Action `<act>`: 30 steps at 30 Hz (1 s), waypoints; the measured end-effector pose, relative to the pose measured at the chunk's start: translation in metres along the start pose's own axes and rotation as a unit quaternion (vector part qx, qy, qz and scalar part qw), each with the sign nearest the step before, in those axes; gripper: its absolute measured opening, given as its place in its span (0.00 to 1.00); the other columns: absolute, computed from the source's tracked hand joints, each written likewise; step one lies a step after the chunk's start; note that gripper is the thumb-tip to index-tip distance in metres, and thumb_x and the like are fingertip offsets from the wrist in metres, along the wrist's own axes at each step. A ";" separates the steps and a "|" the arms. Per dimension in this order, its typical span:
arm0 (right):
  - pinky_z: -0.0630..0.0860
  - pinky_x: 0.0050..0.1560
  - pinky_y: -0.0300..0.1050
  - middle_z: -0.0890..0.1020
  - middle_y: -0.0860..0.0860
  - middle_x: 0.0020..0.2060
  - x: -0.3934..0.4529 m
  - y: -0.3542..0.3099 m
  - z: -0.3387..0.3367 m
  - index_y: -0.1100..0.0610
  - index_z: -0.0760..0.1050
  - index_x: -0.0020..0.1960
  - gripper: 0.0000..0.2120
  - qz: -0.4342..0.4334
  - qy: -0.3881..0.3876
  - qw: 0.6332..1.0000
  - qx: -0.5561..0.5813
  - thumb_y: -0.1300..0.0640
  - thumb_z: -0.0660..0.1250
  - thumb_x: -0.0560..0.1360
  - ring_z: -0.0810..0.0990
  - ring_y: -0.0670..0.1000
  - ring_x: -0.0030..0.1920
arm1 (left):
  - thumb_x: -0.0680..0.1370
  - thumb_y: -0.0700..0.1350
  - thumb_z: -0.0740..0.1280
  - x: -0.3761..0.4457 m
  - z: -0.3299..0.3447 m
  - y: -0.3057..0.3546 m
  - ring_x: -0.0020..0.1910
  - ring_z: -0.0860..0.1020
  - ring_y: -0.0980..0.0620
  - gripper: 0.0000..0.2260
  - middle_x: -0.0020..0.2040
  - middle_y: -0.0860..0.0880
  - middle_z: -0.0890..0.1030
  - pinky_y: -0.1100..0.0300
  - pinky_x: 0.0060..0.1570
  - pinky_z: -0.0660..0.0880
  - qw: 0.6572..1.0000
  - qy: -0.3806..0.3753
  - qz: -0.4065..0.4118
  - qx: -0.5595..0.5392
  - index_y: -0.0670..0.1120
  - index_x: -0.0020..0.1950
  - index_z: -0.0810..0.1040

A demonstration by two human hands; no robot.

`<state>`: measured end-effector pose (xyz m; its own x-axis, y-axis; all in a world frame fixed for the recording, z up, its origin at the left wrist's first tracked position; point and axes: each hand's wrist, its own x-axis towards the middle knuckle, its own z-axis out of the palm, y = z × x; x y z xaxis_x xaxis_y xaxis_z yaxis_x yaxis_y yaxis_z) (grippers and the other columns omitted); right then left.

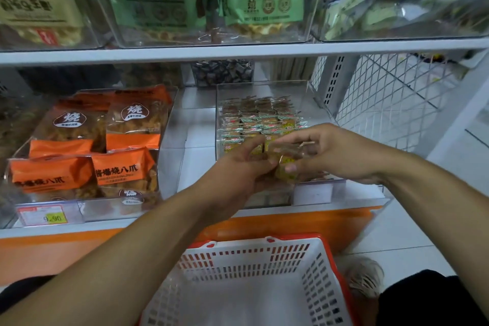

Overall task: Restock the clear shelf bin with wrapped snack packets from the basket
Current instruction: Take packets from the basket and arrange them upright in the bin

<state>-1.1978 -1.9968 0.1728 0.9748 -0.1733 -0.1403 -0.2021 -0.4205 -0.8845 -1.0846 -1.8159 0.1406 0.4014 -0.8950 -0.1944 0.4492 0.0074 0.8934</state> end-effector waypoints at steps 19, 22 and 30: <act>0.66 0.73 0.48 0.71 0.58 0.71 0.094 0.063 -0.022 0.54 0.68 0.76 0.29 0.047 0.208 0.916 -0.338 0.65 0.70 0.77 0.72 0.59 0.70 | 0.79 0.50 0.70 0.062 0.001 -0.029 0.72 0.66 0.46 0.23 0.72 0.48 0.69 0.55 0.65 0.68 0.810 0.119 0.109 0.563 0.51 0.74 0.71; 0.71 0.63 0.46 0.71 0.59 0.66 0.094 0.058 -0.024 0.55 0.69 0.76 0.27 0.010 0.234 0.891 -0.390 0.65 0.68 0.79 0.75 0.62 0.63 | 0.77 0.51 0.73 0.070 -0.007 -0.032 0.72 0.65 0.45 0.29 0.72 0.46 0.68 0.51 0.71 0.67 0.803 0.126 0.086 0.576 0.47 0.76 0.69; 0.82 0.52 0.49 0.77 0.57 0.61 0.075 0.022 -0.011 0.53 0.76 0.53 0.10 0.070 0.339 0.935 0.082 0.67 0.65 0.80 0.84 0.56 0.49 | 0.76 0.47 0.73 0.072 -0.008 -0.037 0.73 0.65 0.46 0.30 0.72 0.47 0.70 0.49 0.71 0.68 0.799 0.149 0.106 0.572 0.49 0.76 0.67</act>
<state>-1.1301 -2.0290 0.1476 0.6453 -0.7639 0.0061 -0.2514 -0.2199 -0.9426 -1.0658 -1.8768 0.0898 0.6211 -0.7801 0.0750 -0.6098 -0.4210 0.6715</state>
